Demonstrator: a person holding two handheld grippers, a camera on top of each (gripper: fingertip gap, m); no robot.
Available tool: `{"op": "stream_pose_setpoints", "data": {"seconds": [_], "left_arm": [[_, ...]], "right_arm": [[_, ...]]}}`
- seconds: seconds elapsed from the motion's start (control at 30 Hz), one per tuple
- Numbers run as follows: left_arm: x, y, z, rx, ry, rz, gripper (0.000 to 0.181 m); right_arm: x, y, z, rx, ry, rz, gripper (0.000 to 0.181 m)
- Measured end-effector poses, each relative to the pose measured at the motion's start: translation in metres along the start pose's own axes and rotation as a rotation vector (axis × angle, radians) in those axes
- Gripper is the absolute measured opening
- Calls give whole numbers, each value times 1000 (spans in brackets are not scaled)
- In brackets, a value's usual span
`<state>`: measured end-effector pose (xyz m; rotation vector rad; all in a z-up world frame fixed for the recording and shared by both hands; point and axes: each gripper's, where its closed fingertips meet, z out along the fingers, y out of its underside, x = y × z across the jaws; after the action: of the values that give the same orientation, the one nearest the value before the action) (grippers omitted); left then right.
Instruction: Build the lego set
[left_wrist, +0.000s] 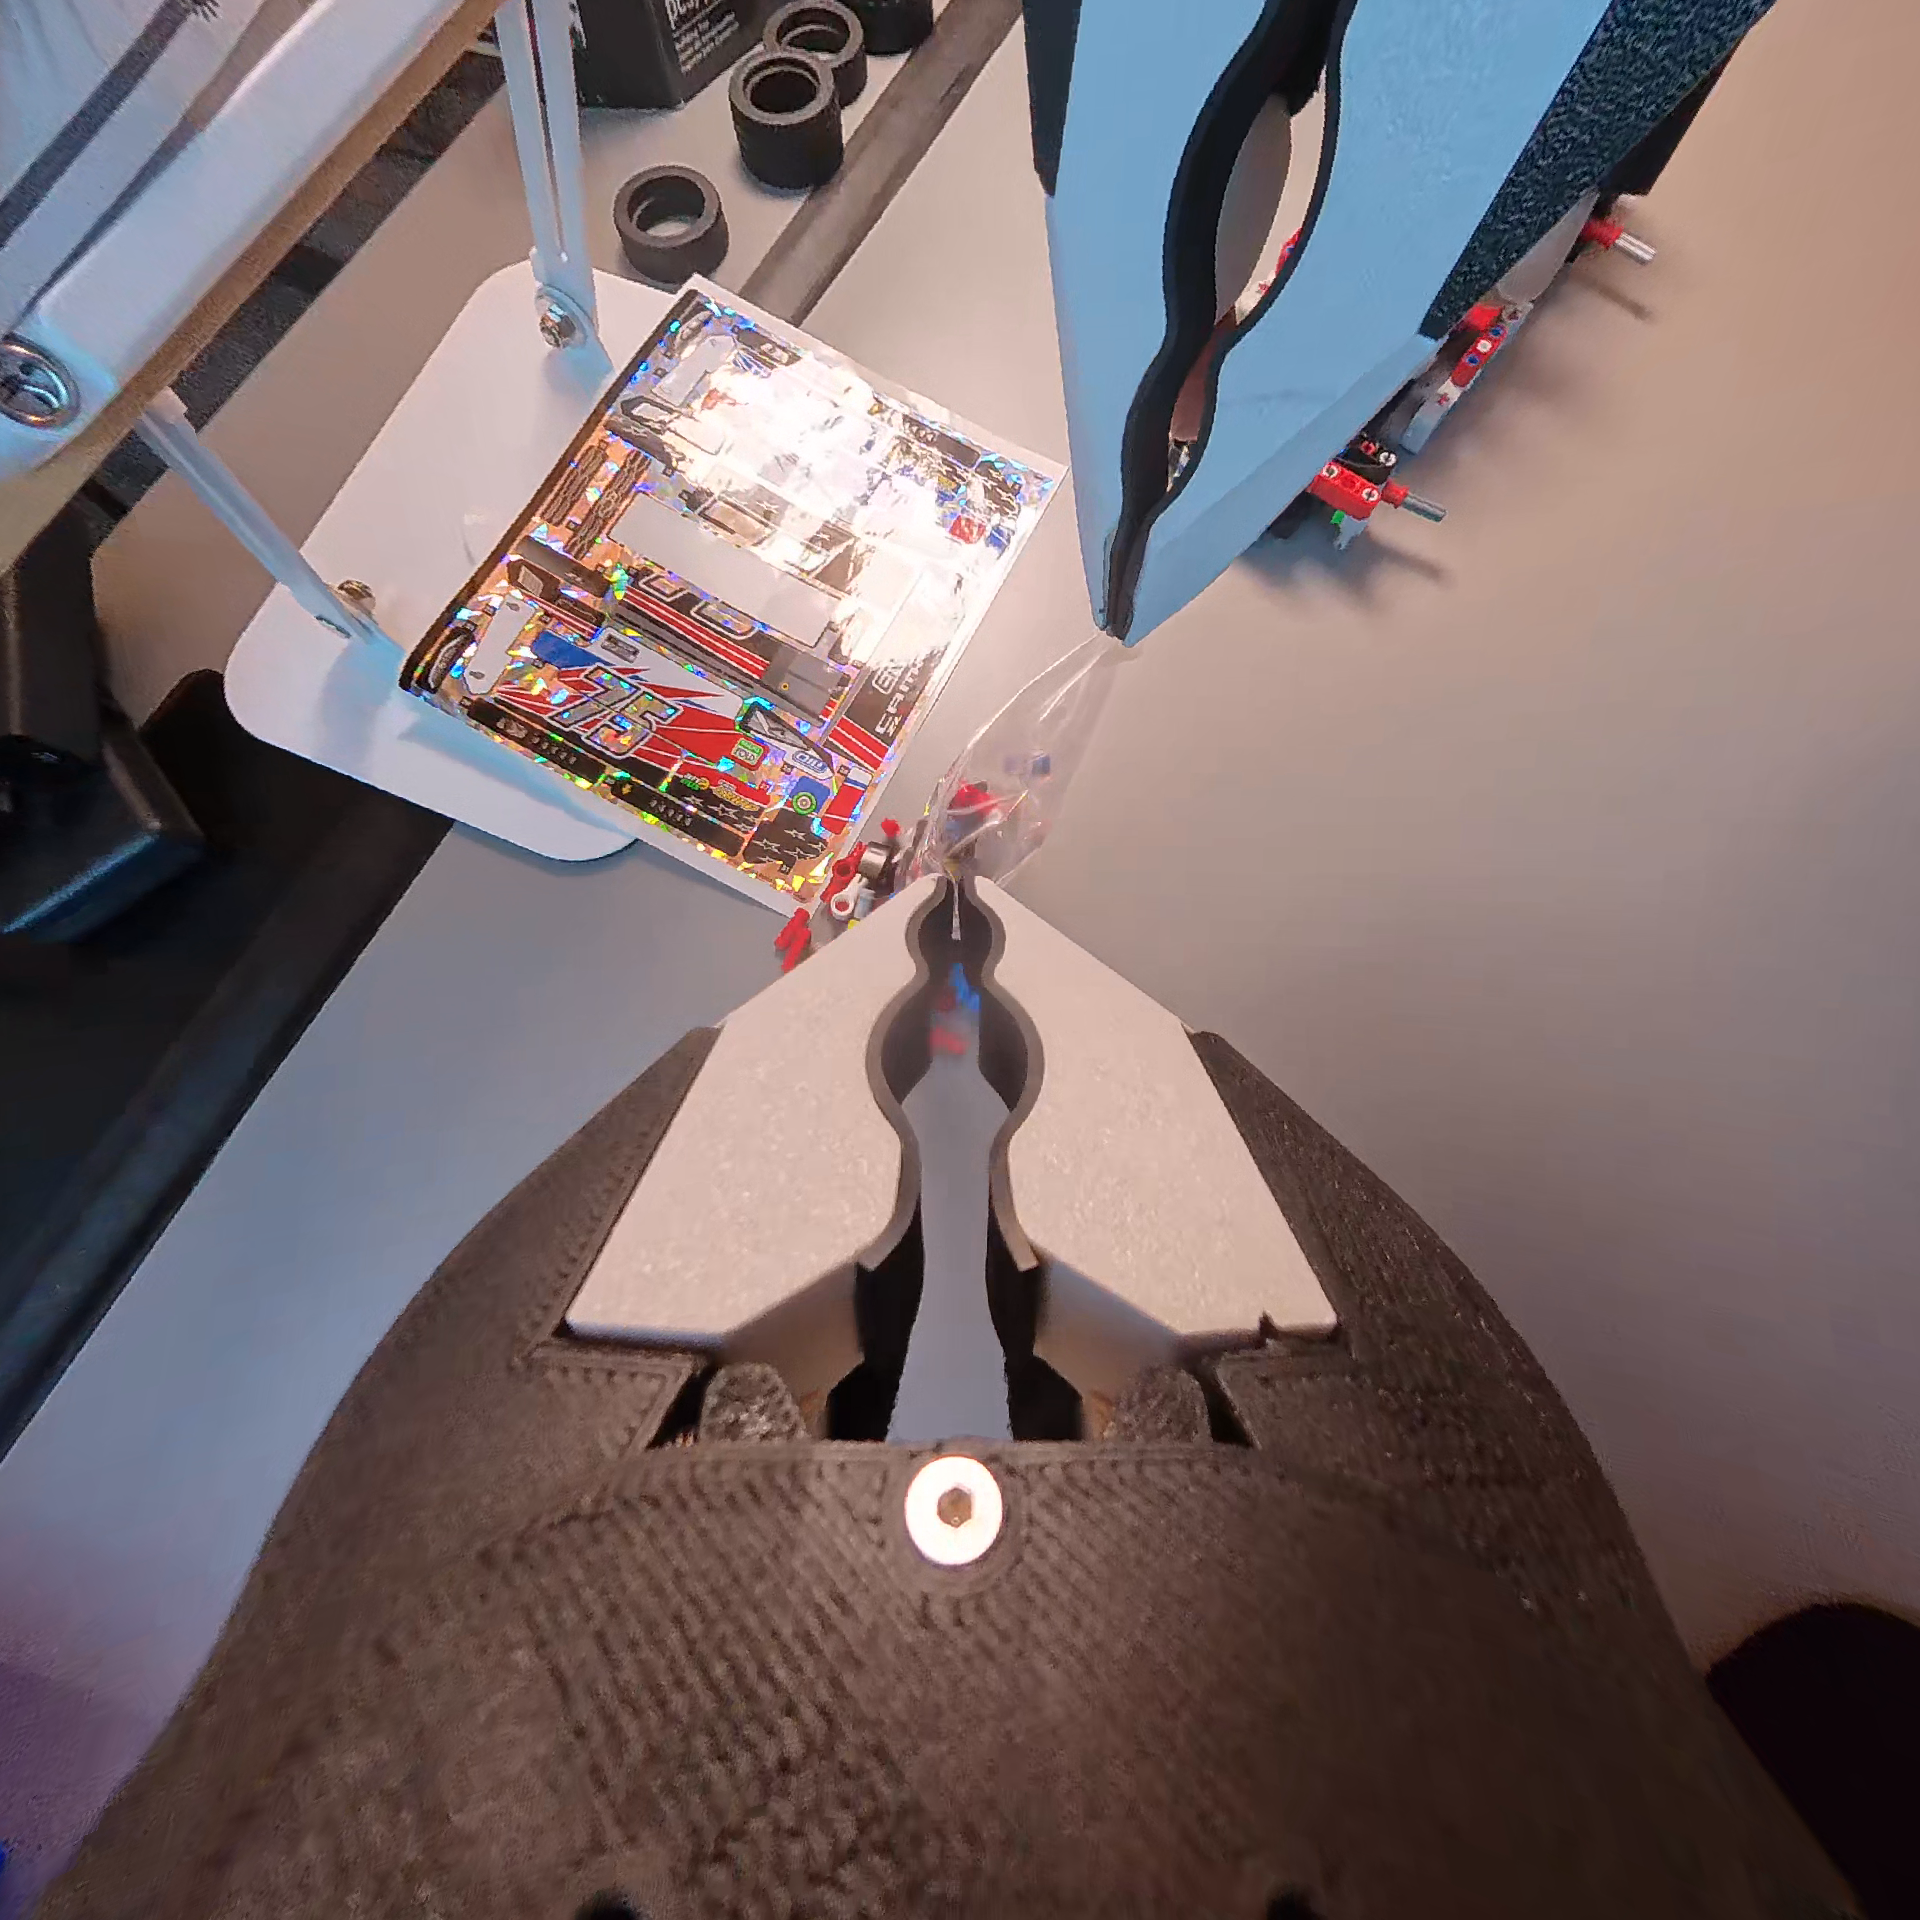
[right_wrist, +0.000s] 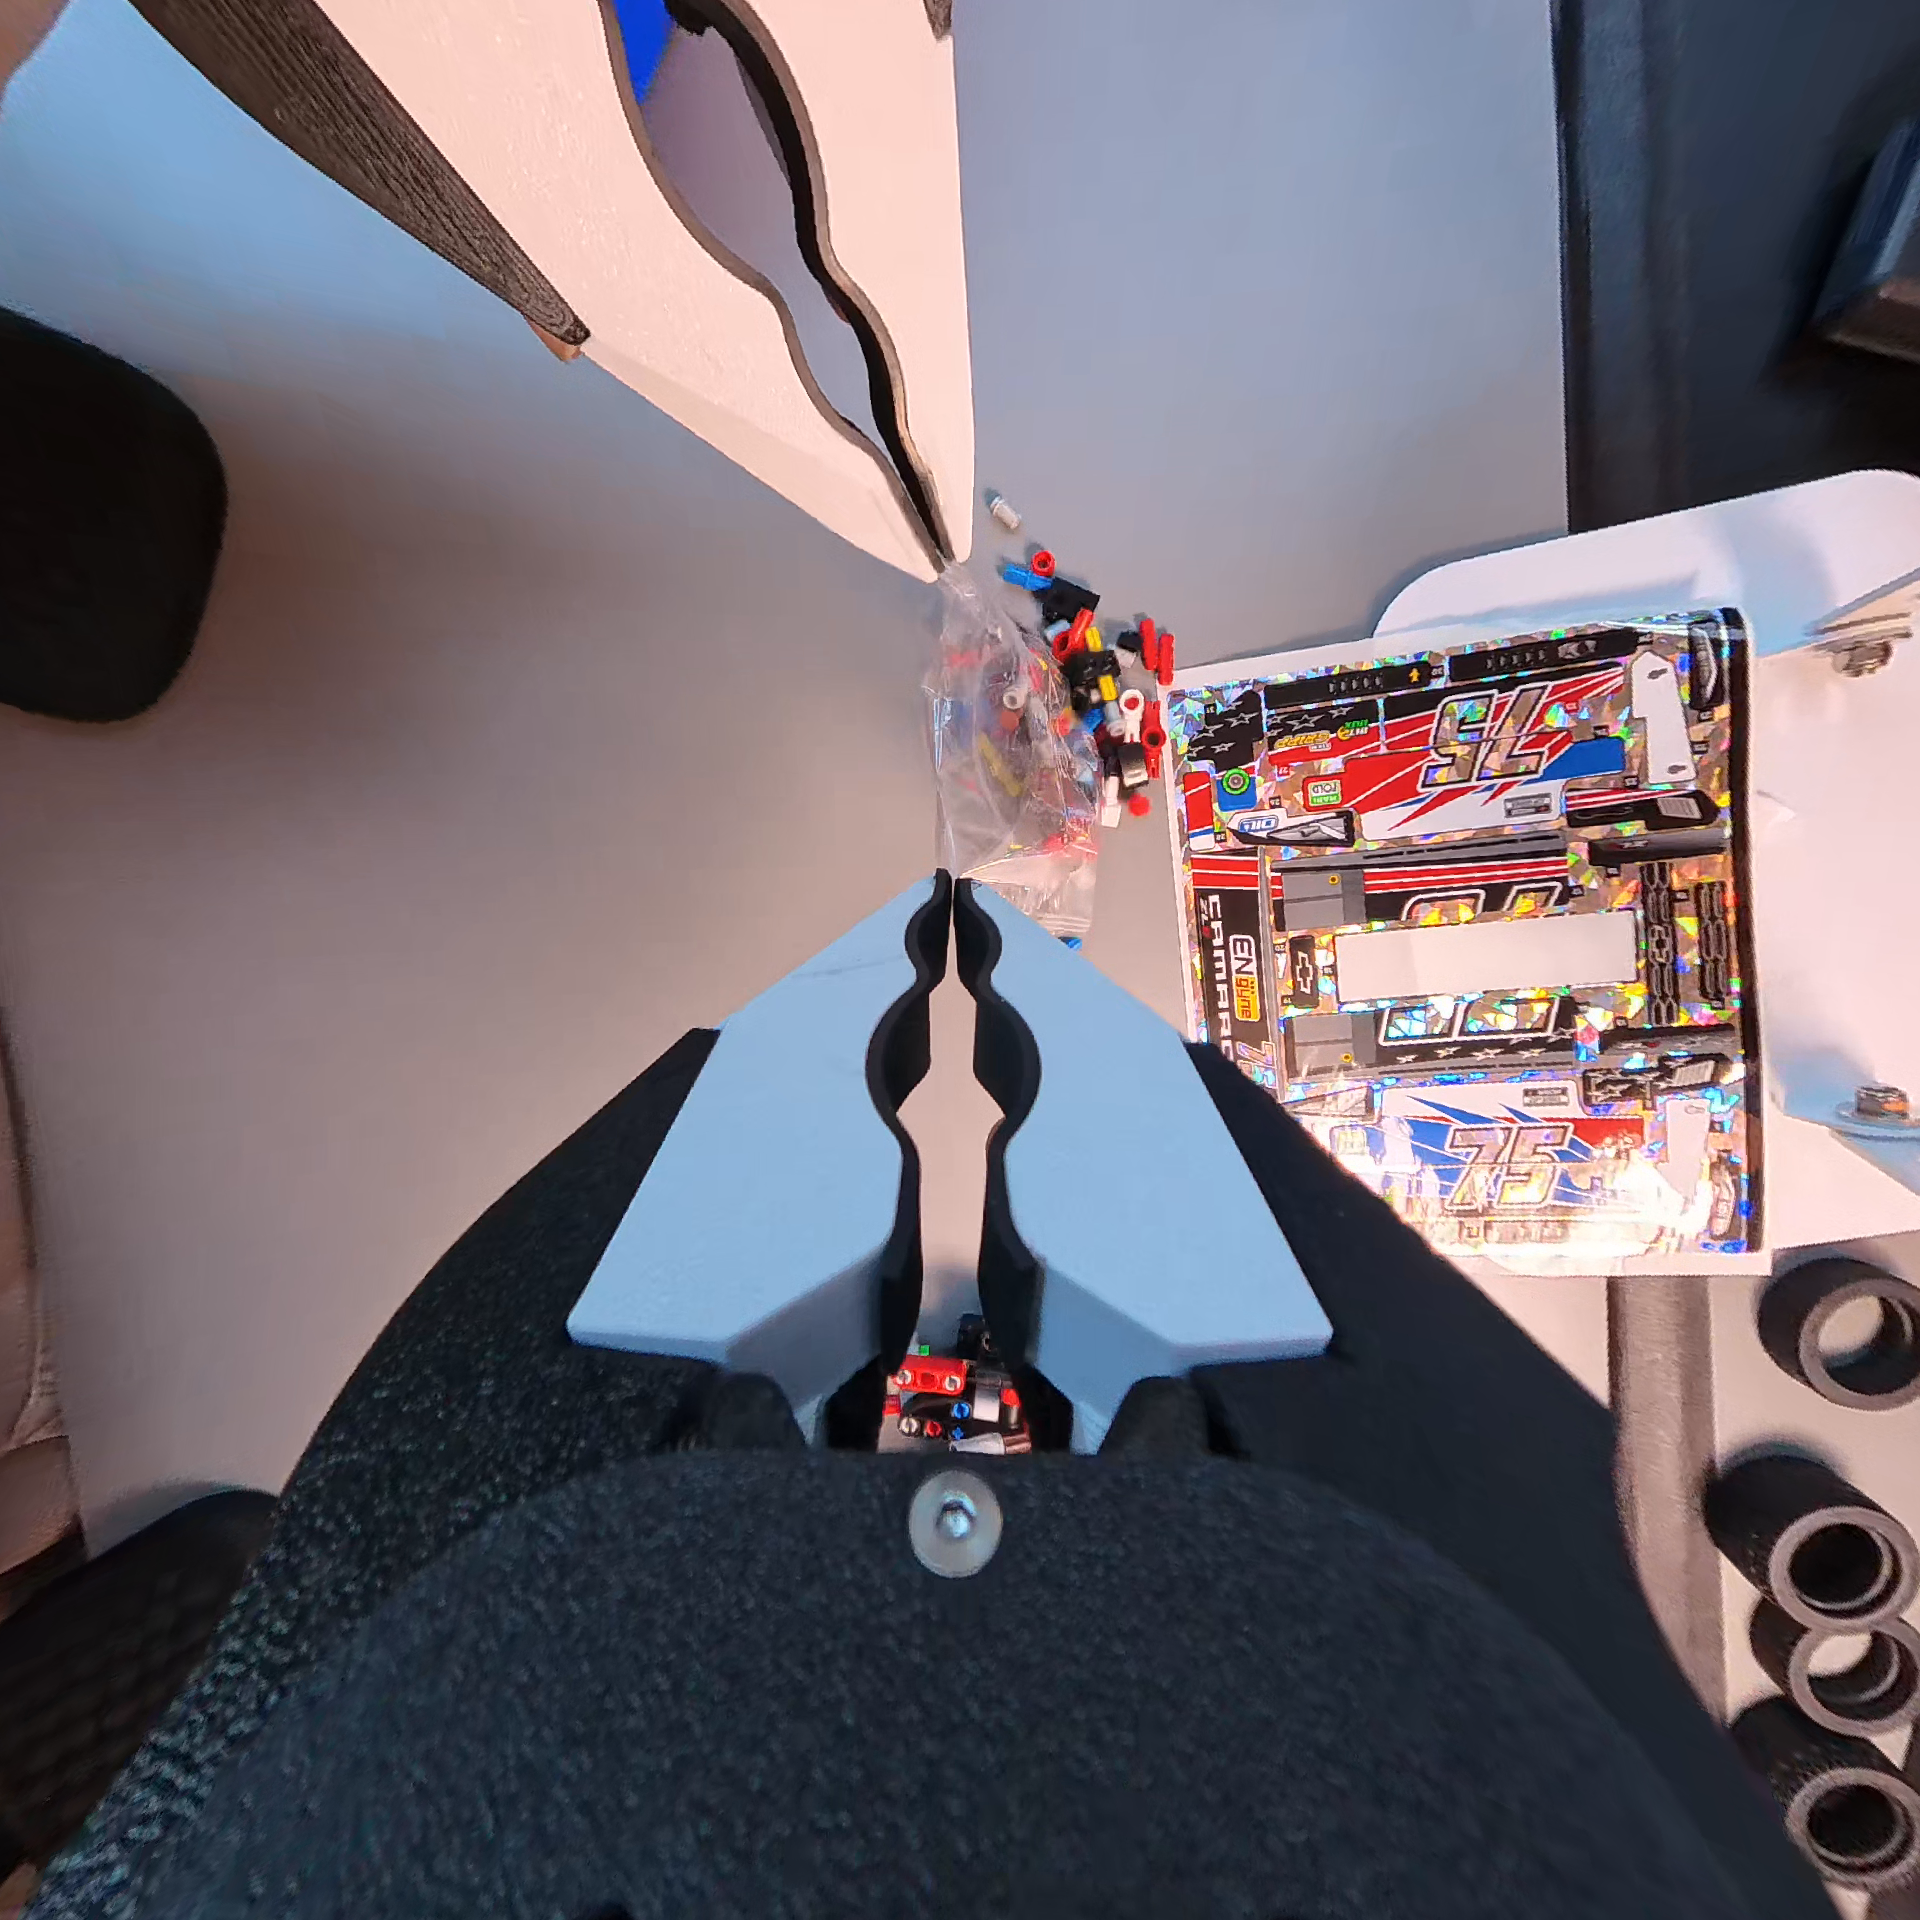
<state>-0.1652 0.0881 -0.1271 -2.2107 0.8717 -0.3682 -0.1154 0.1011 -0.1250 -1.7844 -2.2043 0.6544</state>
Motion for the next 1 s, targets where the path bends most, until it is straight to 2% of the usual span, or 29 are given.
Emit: {"op": "stream_pose_setpoints", "data": {"seconds": [0.4, 0.7, 1.0], "left_arm": [[-3, -12, -5, -80, 78, 3, 0], [-6, -15, -3, -128, 203, -64, 0], [-4, -21, 4, -145, 172, -10, 0]], "right_arm": [[3, -4, -11, 15, -67, 38, 0], [11, -5, -14, 6, -98, 76, 0], [27, 9, 1, -24, -67, 108, 0]]}}
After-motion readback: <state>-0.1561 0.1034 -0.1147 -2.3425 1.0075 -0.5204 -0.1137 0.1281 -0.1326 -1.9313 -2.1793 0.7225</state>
